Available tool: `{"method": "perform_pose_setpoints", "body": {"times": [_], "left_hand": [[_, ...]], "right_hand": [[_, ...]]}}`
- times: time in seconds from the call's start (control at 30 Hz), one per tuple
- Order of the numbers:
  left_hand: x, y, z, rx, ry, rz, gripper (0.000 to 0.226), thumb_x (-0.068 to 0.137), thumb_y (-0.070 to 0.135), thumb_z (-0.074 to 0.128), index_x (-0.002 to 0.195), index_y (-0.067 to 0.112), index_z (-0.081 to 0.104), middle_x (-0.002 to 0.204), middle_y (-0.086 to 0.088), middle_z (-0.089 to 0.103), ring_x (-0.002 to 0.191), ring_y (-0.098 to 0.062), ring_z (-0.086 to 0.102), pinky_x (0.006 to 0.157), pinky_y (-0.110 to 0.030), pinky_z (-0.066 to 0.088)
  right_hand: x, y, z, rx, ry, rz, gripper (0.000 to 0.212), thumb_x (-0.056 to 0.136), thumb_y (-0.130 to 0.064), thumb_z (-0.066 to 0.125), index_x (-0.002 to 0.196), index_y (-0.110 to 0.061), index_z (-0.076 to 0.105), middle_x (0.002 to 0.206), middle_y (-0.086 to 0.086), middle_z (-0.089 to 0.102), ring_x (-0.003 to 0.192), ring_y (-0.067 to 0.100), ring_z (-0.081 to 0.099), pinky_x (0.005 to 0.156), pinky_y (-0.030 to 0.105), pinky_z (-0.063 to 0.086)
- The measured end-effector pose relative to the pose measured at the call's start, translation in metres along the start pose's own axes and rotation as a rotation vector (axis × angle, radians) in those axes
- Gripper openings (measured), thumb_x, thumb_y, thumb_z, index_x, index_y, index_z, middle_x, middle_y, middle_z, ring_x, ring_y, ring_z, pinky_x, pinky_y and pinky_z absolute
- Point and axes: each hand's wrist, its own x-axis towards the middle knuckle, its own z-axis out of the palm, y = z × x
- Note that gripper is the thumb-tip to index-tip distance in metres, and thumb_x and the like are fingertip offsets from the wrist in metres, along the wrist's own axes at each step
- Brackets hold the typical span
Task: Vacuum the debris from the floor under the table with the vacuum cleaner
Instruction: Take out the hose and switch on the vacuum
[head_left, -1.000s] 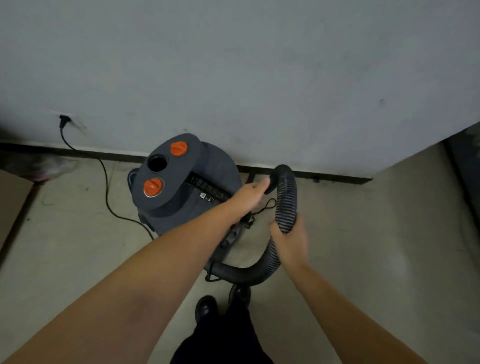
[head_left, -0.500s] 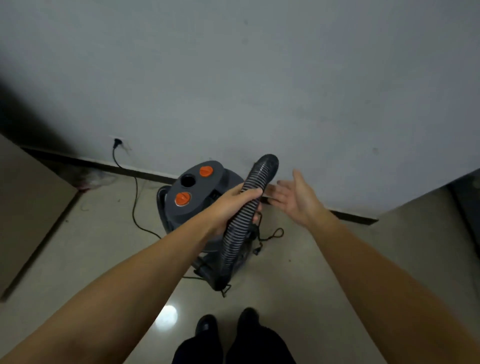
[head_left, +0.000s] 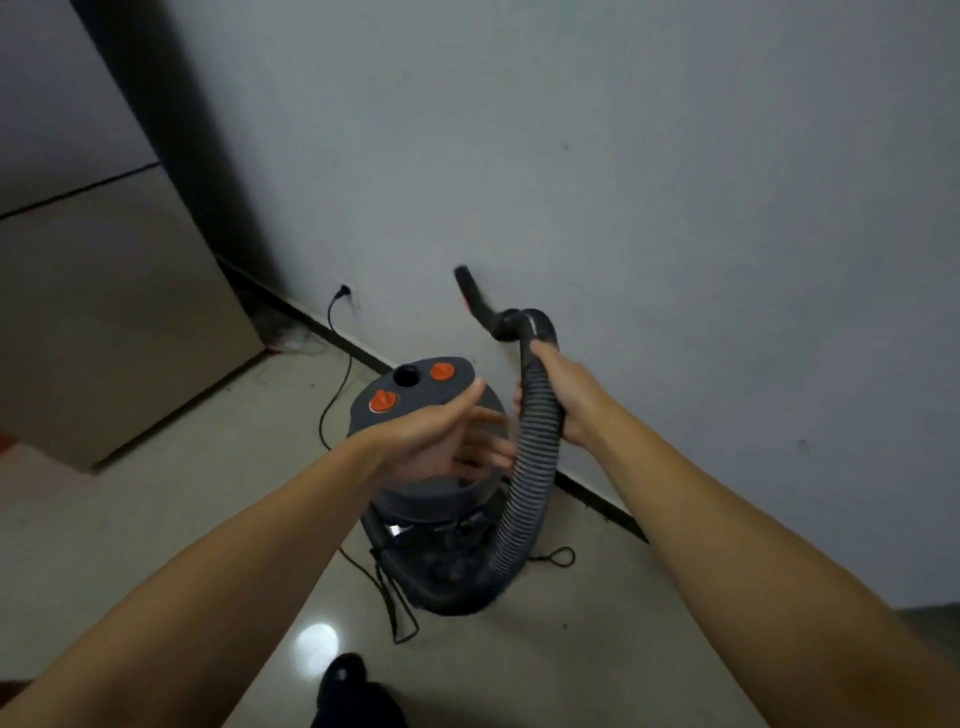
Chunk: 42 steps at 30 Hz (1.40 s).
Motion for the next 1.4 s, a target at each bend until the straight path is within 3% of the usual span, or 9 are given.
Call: {"method": "perform_pose_setpoints", "body": {"times": [0.27,0.4,0.6,0.73,0.87,0.97,1.1,1.27,1.4], "left_hand": [[0.018,0.03,0.033,-0.319,0.532,0.281,0.067,0.094,0.055,0.038,0.14,0.008,0.032,0.137,-0.015,0.048,0.121,-0.026,0.051,0.107,-0.039,0.035],[0.0,0.062,0.024,-0.541,0.703,0.378,0.052,0.084,0.046,0.065,0.11,0.002,0.053,0.102,-0.015,0.061,0.088,-0.027,0.06,0.074,-0.036,0.05],[-0.025,0.027,-0.01,-0.702,0.983,0.42,0.019,0.09,0.014,0.058,0.075,0.007,0.048,0.063,-0.007,0.048,0.047,-0.017,0.051,0.045,-0.025,0.046],[-0.053,-0.005,-0.021,-0.696,0.977,0.538,0.01,0.088,0.008,0.058,0.081,0.008,0.05,0.066,-0.007,0.05,0.056,-0.018,0.053,0.055,-0.03,0.048],[-0.078,-0.02,-0.009,-0.46,0.893,0.555,0.011,0.086,-0.002,0.056,0.084,0.007,0.05,0.068,-0.009,0.053,0.061,-0.019,0.054,0.056,-0.027,0.05],[-0.091,-0.028,0.0,-0.359,0.823,0.558,0.016,0.083,-0.007,0.055,0.084,0.009,0.053,0.069,-0.008,0.055,0.064,-0.019,0.055,0.065,-0.03,0.049],[-0.095,-0.045,0.015,-0.327,0.756,0.516,0.018,0.078,-0.006,0.058,0.087,0.008,0.052,0.076,-0.007,0.057,0.071,-0.018,0.057,0.076,-0.035,0.048],[-0.078,-0.053,0.052,-0.342,0.854,0.458,0.023,0.081,-0.014,0.052,0.091,0.007,0.051,0.075,-0.004,0.057,0.068,-0.015,0.058,0.07,-0.027,0.053],[-0.045,-0.051,0.086,-0.296,1.215,0.293,0.022,0.08,-0.002,0.063,0.084,0.016,0.052,0.073,0.004,0.058,0.06,-0.001,0.058,0.062,-0.015,0.051]], "right_hand": [[-0.05,0.025,-0.052,-0.618,-0.229,-0.42,0.038,0.099,-0.025,0.049,0.134,-0.013,0.04,0.082,0.006,0.063,0.062,0.02,0.063,0.061,0.034,0.054],[-0.057,0.039,-0.025,-0.865,-0.421,-0.508,0.064,0.098,-0.031,0.05,0.151,-0.025,0.014,0.115,-0.003,0.057,0.092,0.017,0.06,0.077,0.026,0.049],[-0.026,0.033,0.01,-0.984,-0.763,-0.178,0.048,0.096,-0.044,0.049,0.14,-0.027,0.037,0.123,-0.009,0.053,0.121,0.015,0.054,0.096,0.033,0.048],[0.018,0.008,0.042,-0.817,-0.627,-0.086,0.038,0.1,-0.043,0.04,0.12,-0.015,0.056,0.13,0.009,0.061,0.113,0.019,0.06,0.089,0.033,0.05],[0.041,0.001,0.11,-0.636,-0.659,0.026,0.06,0.101,-0.04,0.038,0.137,0.008,0.042,0.138,0.028,0.05,0.128,0.039,0.05,0.102,0.038,0.045],[0.038,-0.001,0.164,-0.529,-0.796,0.155,0.063,0.098,-0.053,0.037,0.137,-0.003,0.043,0.116,0.013,0.064,0.108,0.025,0.061,0.082,0.032,0.049],[0.036,-0.014,0.212,-0.285,-1.01,0.347,0.072,0.092,-0.063,0.037,0.119,0.0,0.059,0.104,0.013,0.064,0.093,0.023,0.063,0.088,0.036,0.049],[0.025,-0.024,0.228,-0.365,-1.202,0.441,0.037,0.095,-0.041,0.052,0.098,-0.005,0.059,0.075,0.004,0.062,0.061,0.014,0.062,0.065,0.029,0.057],[0.007,-0.012,0.218,-0.92,-1.139,-0.109,0.03,0.096,-0.033,0.054,0.102,-0.003,0.055,0.085,0.01,0.061,0.072,0.021,0.065,0.065,0.032,0.057]]}}
